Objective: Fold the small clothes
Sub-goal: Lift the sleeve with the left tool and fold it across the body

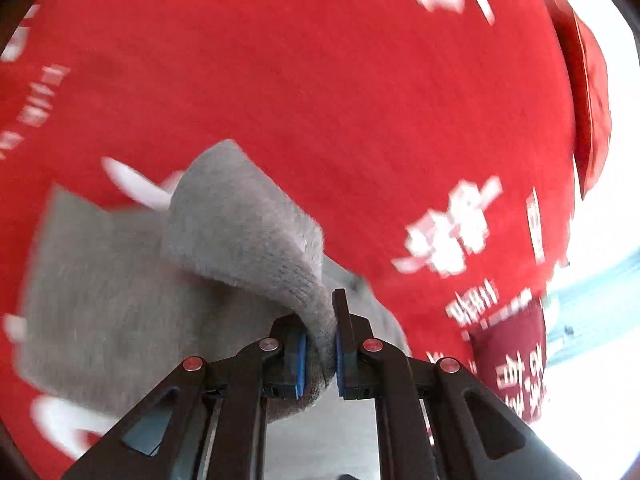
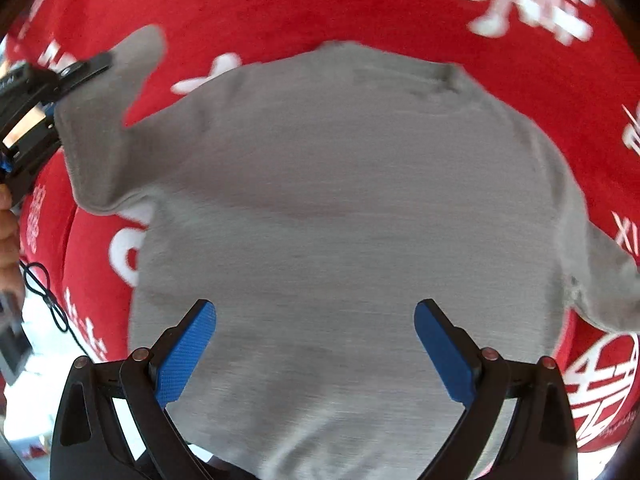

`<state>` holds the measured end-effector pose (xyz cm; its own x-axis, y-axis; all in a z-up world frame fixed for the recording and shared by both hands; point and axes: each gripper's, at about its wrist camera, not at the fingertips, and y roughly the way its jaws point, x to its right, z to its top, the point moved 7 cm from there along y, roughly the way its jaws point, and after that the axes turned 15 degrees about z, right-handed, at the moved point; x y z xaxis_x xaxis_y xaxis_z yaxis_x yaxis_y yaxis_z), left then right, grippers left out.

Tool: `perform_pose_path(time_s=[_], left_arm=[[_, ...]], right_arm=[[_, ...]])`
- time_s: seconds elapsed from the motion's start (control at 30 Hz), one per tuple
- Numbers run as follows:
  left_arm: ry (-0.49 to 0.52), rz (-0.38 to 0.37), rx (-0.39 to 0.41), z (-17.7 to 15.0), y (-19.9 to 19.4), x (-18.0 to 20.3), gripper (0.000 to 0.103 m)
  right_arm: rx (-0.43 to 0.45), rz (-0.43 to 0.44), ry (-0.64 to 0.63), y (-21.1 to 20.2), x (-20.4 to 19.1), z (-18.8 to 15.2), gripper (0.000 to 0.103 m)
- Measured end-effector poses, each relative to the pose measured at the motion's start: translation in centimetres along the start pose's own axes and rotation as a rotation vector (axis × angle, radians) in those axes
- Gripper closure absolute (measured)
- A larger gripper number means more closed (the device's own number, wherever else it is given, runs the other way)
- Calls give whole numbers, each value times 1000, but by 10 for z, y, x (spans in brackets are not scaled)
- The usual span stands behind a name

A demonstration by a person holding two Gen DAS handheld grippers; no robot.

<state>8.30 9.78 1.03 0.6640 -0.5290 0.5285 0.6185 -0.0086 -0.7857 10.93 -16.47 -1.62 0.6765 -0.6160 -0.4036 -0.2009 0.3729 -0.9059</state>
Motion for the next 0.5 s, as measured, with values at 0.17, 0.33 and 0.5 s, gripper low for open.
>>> perform_pose_path(time_s=[0.17,0.33,0.5], left_arm=[[167,25,-112,-51,71,73,91],[291,235,-182,-87,115,80,91],[354,315,-171,-90,97,74,57]], right_arm=[[35,-40,112,-23,65,-9,3],[49,-62,217,-33,114,-23,3],[58,-74,239,-36,130,-23,3]])
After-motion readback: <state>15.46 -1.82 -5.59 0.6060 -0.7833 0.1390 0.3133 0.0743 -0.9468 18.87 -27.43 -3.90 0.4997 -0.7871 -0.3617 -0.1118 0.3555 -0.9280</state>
